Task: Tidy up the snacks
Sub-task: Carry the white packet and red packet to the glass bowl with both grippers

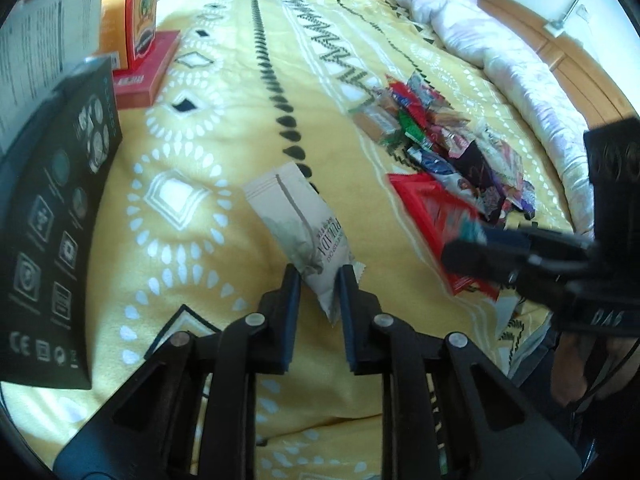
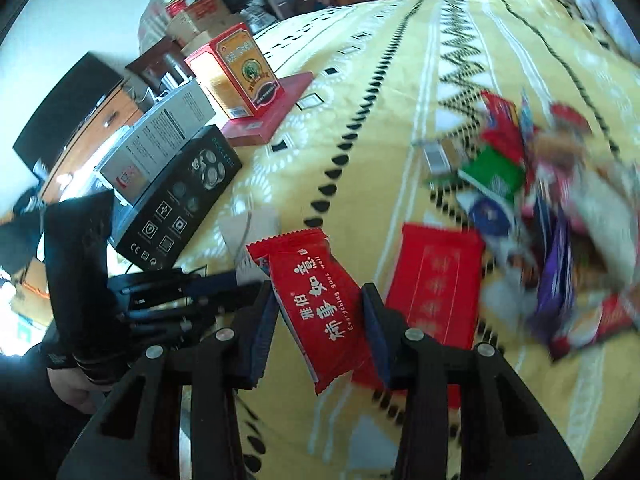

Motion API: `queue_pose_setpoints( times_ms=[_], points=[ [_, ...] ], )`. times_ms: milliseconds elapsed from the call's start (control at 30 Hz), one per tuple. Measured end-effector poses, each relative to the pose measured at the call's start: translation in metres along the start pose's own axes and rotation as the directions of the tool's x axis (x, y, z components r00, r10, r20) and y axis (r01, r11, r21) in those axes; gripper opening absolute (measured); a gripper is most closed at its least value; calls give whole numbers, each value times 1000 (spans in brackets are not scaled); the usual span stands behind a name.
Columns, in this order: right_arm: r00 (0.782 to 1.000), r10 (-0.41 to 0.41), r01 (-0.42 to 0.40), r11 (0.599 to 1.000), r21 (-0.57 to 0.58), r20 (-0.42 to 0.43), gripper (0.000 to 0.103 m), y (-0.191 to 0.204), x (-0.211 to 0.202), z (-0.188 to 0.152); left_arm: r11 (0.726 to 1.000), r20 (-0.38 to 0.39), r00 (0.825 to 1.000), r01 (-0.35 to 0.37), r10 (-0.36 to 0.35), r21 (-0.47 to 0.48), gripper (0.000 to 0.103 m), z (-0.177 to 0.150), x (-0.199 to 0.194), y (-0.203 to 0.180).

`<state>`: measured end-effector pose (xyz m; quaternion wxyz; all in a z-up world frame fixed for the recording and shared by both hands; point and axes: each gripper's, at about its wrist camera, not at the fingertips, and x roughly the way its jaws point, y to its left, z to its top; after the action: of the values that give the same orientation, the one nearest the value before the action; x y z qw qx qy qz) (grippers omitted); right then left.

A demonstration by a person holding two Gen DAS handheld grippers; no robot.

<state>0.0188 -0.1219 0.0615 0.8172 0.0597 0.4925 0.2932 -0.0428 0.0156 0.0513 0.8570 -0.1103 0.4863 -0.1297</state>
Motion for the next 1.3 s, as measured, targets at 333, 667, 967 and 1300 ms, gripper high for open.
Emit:
queue_pose_setpoints(
  times_ms=[333, 667, 967, 1300],
  points=[
    [991, -34, 30, 999, 31, 133, 46, 1, -41, 3, 997, 196, 980, -40, 28, 62, 19, 29, -67, -20],
    [973, 1, 13, 998, -59, 231, 46, 46, -68, 50, 990, 366, 927, -116, 80, 75, 18, 46, -134, -15],
    [975, 42, -8, 987, -158, 217, 46, 101, -40, 114, 989, 430, 899, -124, 79, 78, 18, 52, -174, -7],
    [957, 168, -92, 949, -303, 237, 46, 213, -39, 156, 975, 554, 806, -214, 208, -53, 18, 52, -249, 59]
  ],
)
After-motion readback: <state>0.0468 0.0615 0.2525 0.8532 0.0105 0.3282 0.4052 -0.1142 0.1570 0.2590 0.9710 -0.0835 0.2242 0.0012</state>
